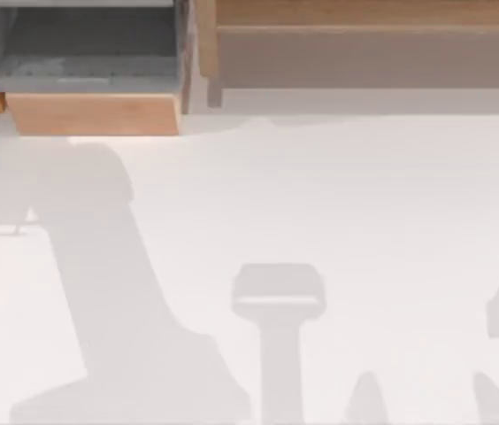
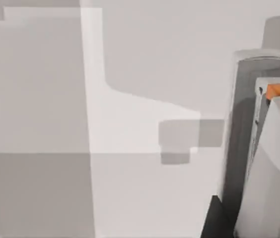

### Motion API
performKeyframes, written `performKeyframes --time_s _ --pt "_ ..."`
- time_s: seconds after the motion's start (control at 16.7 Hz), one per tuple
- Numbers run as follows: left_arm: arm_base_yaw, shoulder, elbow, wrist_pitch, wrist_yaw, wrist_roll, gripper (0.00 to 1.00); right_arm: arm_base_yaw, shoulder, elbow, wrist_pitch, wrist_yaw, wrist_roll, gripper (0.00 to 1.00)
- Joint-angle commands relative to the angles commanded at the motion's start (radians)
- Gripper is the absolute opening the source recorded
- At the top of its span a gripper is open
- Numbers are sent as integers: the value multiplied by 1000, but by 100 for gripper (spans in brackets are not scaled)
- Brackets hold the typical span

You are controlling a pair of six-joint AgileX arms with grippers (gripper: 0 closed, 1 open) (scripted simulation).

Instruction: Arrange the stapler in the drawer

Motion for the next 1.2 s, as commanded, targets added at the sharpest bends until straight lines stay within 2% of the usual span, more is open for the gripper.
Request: performKeyframes --time_s 1.14,1.2 --pt "1 9 -62 36 5 -8 0 0 0 0 0 0 0 100" --pt "1 9 -62 36 5 -8 8 0 0 0 0 0 0 100"
